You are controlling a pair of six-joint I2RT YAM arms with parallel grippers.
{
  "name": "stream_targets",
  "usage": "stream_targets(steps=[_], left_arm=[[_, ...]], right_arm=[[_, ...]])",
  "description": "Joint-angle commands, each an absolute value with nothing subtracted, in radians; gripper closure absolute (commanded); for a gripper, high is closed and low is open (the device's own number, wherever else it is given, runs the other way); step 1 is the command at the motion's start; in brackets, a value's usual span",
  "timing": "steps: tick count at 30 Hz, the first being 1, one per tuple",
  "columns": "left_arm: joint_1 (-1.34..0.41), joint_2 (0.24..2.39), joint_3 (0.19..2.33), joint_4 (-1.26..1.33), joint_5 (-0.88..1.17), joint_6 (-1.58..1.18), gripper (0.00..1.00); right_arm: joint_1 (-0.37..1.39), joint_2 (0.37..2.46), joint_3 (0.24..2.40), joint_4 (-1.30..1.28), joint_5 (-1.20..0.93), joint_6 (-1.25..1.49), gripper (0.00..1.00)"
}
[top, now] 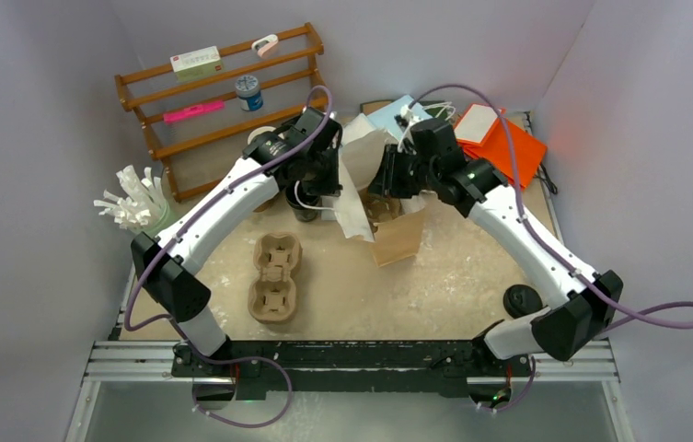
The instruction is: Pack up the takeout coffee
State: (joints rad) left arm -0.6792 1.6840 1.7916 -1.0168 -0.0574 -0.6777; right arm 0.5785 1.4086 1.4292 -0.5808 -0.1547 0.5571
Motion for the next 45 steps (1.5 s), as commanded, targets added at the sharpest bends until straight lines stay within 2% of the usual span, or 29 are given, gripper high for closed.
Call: stream_targets(steps=[1, 5, 8, 11, 13, 16, 20, 25, 30, 32, 34, 35, 41, 45], left_arm=[[-0.675, 1.666, 1.822, -1.004, -0.058, -0.603, 1.0], [-0.675, 1.676, 1.83, -0.957, -0.005, -0.583, 1.0], [-0.675, 1.689, 1.854, -0.945, 0.016, -0.583, 1.0], [-0.675, 1.699, 1.879, -0.943, 0.013, -0.582, 1.0], [-0.675, 1.705, 1.891, -0.941, 0.008, -0.581, 1.0], [-0.675, 1.712, 1.901, -0.937, 0.011, -0.578, 1.0], [-0.675, 1.726, 1.91, -0.927, 0.019, -0.57, 1.0], [-0.675, 1.757, 1.934, -0.923, 0.029, -0.555, 1.0], [-0.675, 1.787, 1.96, -0.917, 0.05, -0.569, 1.0], [-0.675, 1.796, 1.959, -0.911, 0.073, -0.582, 1.0], [-0.675, 1.809, 1.962, -0.901, 0.094, -0.585, 1.0], [-0.675, 1.816, 1.965, -0.896, 0.103, -0.586, 1.0], [-0.675, 1.878, 2.035, -0.821, 0.169, -0.593, 1.0], [-0.675, 1.962, 2.161, -0.825, 0.177, -0.626, 1.0]], right_arm=[[0.562, 1.414, 1.613, -0.591, -0.178, 0.574, 0.69], [0.551, 1.446, 1.736, -0.67, -0.097, 0.553, 0.59], [0.543, 1.457, 1.817, -0.741, 0.006, 0.54, 0.43], [0.536, 1.457, 1.87, -0.801, 0.128, 0.522, 0.22], [0.533, 1.467, 1.915, -0.872, 0.237, 0.518, 0.14], [0.531, 1.493, 1.96, -0.972, 0.377, 0.512, 0.09], [0.527, 1.485, 1.977, -1.045, 0.441, 0.485, 0.07], [0.52, 1.472, 1.935, -1.128, 0.385, 0.489, 0.16], [0.517, 1.467, 1.92, -1.183, 0.402, 0.529, 0.38], [0.513, 1.476, 1.936, -1.196, 0.424, 0.534, 0.54], [0.508, 1.498, 1.97, -1.213, 0.445, 0.538, 0.9], [0.507, 1.508, 1.99, -1.223, 0.464, 0.546, 1.0], [0.457, 1.54, 2.049, -1.236, 0.567, 0.561, 1.0], [0.375, 1.519, 2.007, -1.196, 0.5, 0.606, 1.0]])
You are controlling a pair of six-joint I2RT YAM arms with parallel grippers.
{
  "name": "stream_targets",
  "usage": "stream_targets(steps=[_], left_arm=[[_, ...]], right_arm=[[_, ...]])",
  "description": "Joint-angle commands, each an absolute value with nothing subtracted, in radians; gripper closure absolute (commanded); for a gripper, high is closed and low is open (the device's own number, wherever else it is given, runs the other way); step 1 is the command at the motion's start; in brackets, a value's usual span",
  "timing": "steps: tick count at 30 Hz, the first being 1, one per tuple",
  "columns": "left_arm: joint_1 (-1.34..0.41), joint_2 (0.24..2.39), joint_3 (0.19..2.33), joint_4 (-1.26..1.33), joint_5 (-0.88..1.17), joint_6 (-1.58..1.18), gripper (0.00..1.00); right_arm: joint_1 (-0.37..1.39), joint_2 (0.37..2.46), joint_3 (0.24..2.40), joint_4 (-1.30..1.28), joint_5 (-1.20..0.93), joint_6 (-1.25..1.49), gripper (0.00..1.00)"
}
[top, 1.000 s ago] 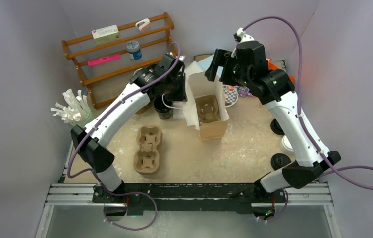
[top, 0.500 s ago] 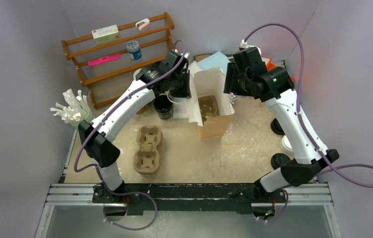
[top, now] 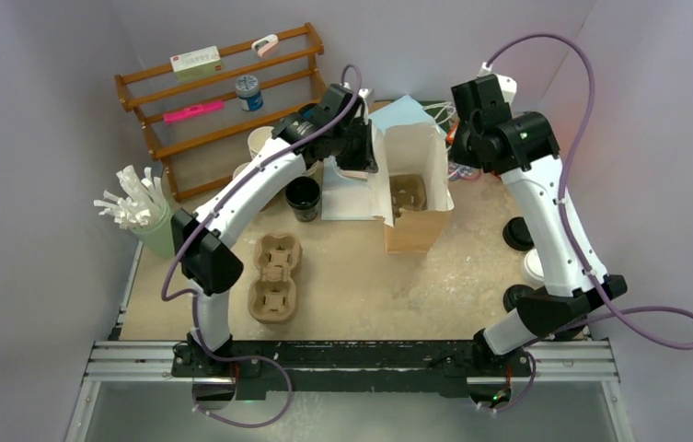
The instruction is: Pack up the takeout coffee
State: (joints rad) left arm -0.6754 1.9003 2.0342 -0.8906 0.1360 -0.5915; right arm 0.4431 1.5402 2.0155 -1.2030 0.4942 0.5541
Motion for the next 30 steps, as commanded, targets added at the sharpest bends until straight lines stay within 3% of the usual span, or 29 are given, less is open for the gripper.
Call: stream_targets(steps=[1, 4, 5, 7, 8, 10, 14, 20, 26, 28, 30], left_arm=[[-0.675, 1.983, 2.176, -0.822, 0.186, -0.633, 1.0], [-0.675, 2.022, 2.206, -0.802, 0.221, -0.689, 0.99], [-0.676, 2.029, 2.204, -0.792, 0.235, -0.705, 0.92], [-0.676, 2.032, 2.209, -0.777, 0.252, -0.697, 0.66], [-0.678, 2.025, 2.215, -0.781, 0.231, -0.684, 0.51], [-0.676, 1.991, 2.226, -0.792, 0.167, -0.646, 0.34], [-0.667, 1.9, 2.25, -0.828, 0.021, -0.554, 0.21], [-0.658, 1.75, 2.205, -0.857, -0.076, -0.436, 0.15], [-0.648, 1.598, 2.102, -0.794, -0.12, -0.352, 0.14], [-0.635, 1.569, 2.077, -0.798, -0.182, -0.355, 0.17], [-0.606, 1.55, 2.034, -0.808, -0.261, -0.372, 0.27]], right_arm=[[0.361, 1.514, 1.997, -1.185, 0.488, 0.609, 1.0], [0.326, 1.526, 1.996, -1.179, 0.474, 0.598, 0.99], [0.317, 1.538, 2.01, -1.182, 0.473, 0.591, 0.87], [0.302, 1.568, 2.065, -1.2, 0.474, 0.579, 0.46], [0.297, 1.59, 2.105, -1.215, 0.473, 0.574, 0.32], [0.293, 1.614, 2.195, -1.234, 0.456, 0.547, 0.23], [0.293, 1.616, 2.283, -1.223, 0.393, 0.497, 0.11], [0.293, 1.628, 2.345, -1.206, 0.33, 0.474, 0.04], [0.294, 1.661, 2.405, -1.157, 0.249, 0.44, 0.14], [0.295, 1.675, 2.422, -1.142, 0.209, 0.447, 0.17], [0.296, 1.682, 2.414, -1.125, 0.181, 0.477, 0.19]])
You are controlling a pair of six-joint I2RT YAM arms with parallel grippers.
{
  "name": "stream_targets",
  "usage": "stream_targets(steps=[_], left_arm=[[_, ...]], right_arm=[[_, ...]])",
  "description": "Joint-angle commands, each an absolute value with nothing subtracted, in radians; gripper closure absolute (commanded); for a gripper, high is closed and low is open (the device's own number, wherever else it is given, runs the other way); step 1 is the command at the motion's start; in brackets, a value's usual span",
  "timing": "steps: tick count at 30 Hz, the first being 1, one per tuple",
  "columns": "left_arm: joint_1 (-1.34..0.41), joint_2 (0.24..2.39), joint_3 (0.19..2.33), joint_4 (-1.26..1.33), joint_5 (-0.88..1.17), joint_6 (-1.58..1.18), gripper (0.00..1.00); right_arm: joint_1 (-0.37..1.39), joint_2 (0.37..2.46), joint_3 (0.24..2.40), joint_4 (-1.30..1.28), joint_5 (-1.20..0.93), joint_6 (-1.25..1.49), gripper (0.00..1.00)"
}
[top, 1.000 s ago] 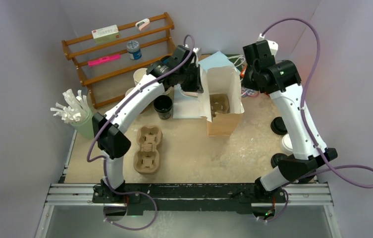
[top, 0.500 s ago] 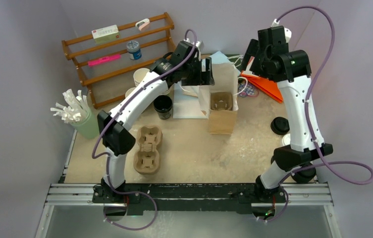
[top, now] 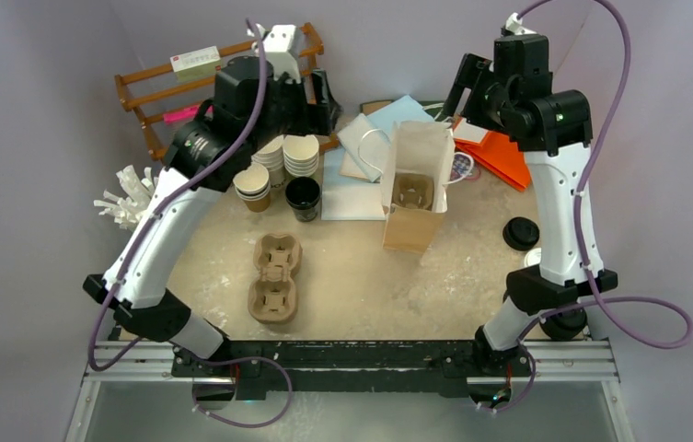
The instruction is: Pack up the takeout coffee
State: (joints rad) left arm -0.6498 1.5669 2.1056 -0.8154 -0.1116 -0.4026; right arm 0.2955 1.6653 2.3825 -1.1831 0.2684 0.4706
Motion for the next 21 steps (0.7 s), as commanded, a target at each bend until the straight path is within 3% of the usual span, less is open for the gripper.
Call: stream_targets(steps=[1, 5, 11, 21], left_arm=[[-0.58, 1.543, 2.01, -0.812, -0.304, -0.4, 0.32], [-0.456, 1.531, 1.917, -0.78, -0.299, -0.541, 0.37], [-0.327, 1.506, 1.782, -0.74, -0.271, -0.685, 0.39], [-0.19, 1.393, 1.551, -0.66, -0.155, -0.703, 0.41]], right_arm=[[0.298, 1.685, 2.403, -1.11, 0.156, 0.487, 0.21], [0.335, 1.712, 2.403, -1.038, 0.062, 0.507, 0.31], [0.527, 1.814, 2.473, -0.949, 0.024, 0.481, 0.38], [0.763, 1.929, 2.462, -0.769, 0.081, 0.268, 0.5]])
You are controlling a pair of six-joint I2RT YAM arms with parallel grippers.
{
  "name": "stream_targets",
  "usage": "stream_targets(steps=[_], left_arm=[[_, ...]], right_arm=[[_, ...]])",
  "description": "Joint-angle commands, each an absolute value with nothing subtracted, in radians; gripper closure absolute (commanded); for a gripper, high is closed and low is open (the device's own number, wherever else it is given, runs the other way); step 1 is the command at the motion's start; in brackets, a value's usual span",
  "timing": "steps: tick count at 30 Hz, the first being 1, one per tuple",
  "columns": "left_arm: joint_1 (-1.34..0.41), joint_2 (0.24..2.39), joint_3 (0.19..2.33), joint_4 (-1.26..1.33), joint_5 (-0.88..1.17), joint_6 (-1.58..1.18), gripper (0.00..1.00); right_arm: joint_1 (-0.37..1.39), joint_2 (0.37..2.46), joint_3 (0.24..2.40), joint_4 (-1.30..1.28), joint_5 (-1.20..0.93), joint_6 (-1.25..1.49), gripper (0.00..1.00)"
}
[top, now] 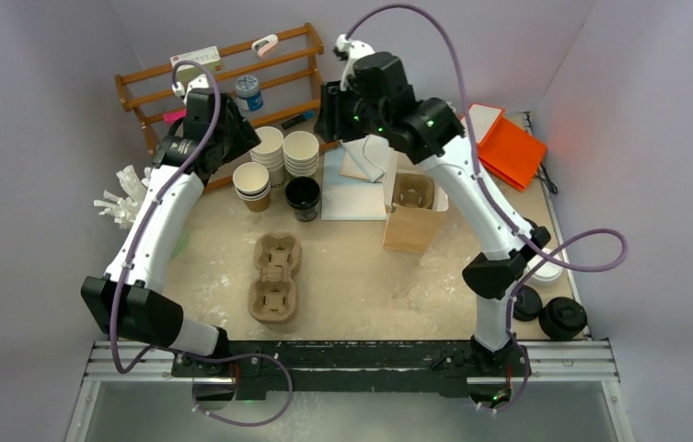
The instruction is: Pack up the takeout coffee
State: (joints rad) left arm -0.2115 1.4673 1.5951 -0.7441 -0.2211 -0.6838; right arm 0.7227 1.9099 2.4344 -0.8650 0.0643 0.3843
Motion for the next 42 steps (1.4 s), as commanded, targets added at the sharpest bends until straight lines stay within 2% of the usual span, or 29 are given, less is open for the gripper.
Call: stream_targets(steps=[1, 5, 9, 14, 24, 31, 42], left_arm=[[-0.188, 1.388, 1.536, -0.655, -0.143, -0.701, 0.41], [-0.179, 1.387, 1.492, -0.624, -0.099, -0.71, 0.42], [-0.179, 1.408, 1.427, -0.534, -0.041, -0.745, 0.45], [-0.178, 1.462, 1.393, -0.457, -0.02, -0.802, 0.52], [-0.178, 1.477, 1.413, -0.545, -0.128, -0.921, 0.53], [-0.179, 1.462, 1.358, -0.473, -0.161, -0.954, 0.53], [-0.179, 1.453, 1.353, -0.442, -0.174, -0.877, 0.55]], right_arm=[[0.771, 1.95, 2.47, -0.765, 0.077, 0.262, 0.51], [0.805, 2.012, 2.476, -0.731, 0.088, 0.245, 0.55], [0.833, 2.017, 2.355, -0.657, 0.125, 0.214, 0.56], [0.836, 2.062, 2.321, -0.64, 0.223, 0.229, 0.63], [0.843, 2.198, 2.342, -0.524, 0.232, 0.153, 0.58], [0.847, 2.222, 2.302, -0.399, 0.213, 0.029, 0.54], [0.847, 2.281, 2.344, -0.384, 0.242, -0.061, 0.57]])
